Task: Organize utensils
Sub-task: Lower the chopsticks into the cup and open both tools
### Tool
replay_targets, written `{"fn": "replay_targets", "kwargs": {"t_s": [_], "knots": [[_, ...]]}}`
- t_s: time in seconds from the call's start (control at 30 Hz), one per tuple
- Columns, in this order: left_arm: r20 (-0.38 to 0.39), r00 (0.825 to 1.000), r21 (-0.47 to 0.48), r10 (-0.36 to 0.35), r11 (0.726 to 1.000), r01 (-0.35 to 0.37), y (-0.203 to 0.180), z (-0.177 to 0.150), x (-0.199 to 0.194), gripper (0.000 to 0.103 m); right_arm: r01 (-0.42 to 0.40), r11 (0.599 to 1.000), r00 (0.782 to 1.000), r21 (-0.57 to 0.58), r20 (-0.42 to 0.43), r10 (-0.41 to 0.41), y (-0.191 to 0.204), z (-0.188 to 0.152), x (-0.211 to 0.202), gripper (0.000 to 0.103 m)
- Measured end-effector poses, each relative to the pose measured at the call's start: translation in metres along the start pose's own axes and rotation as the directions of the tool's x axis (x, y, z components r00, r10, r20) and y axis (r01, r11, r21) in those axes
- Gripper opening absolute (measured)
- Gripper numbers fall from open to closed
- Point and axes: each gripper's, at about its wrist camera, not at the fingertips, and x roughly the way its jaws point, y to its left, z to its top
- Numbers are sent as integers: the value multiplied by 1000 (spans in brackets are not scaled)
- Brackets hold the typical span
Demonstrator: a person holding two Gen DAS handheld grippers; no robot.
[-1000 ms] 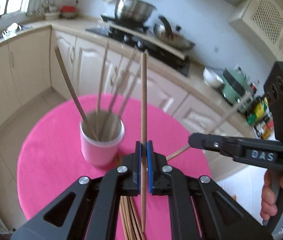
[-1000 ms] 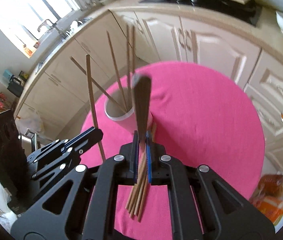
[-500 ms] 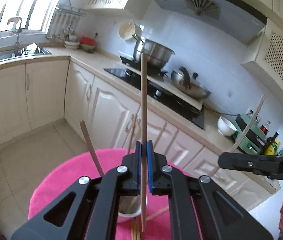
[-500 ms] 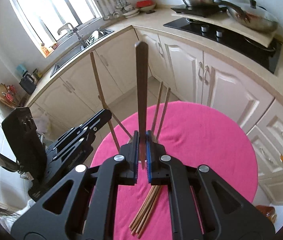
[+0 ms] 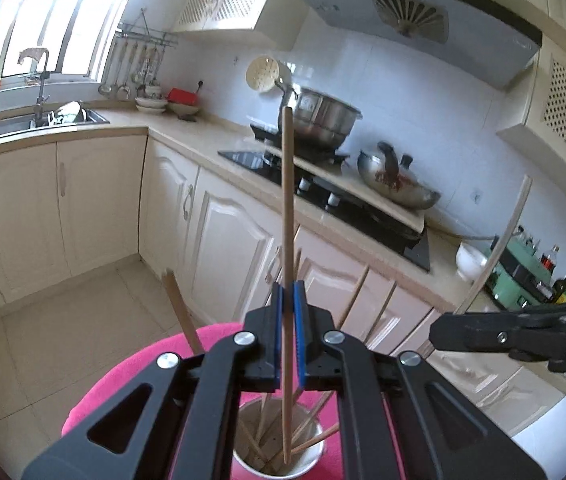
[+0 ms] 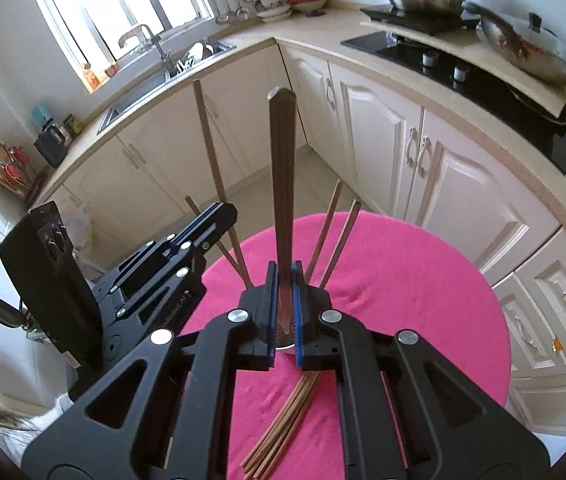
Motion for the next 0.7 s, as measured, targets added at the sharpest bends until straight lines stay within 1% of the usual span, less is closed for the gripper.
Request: {"fn": "replay_targets", "kwargs": {"t_s": [0.17,0.33,0.43,0.6,0.63,0.67,0.7], "knots": [[-34,999,6,14,1000,-14,8,-14,10,5,-3,1000,999,11,-43,3,-2,-4,18,7],[-72,997,9,4,1000,-3,12,-24,18,6,3,1000,997,23,-74,-1,-5,-12,32,7],[-97,995,7,2,1000,-2,14,-29,18,6,6,999,996,35,-93,-3,-6,-17,40,7],[-136,991,-21,-10,1000,7,19,-38,11,6,10,999,994,45,-111,-5,-3,-24,50,7],[-142,990,-25,-11,1000,8,20,-39,10,9,11,999,993,47,-114,-6,-2,-25,51,7],[-148,989,-29,-14,1000,9,20,-40,9,20,12,999,993,50,-117,-6,-2,-26,52,7],[-156,988,-35,-11,999,6,21,-41,8,24,13,999,993,53,-120,-7,-1,-27,54,7]]}}
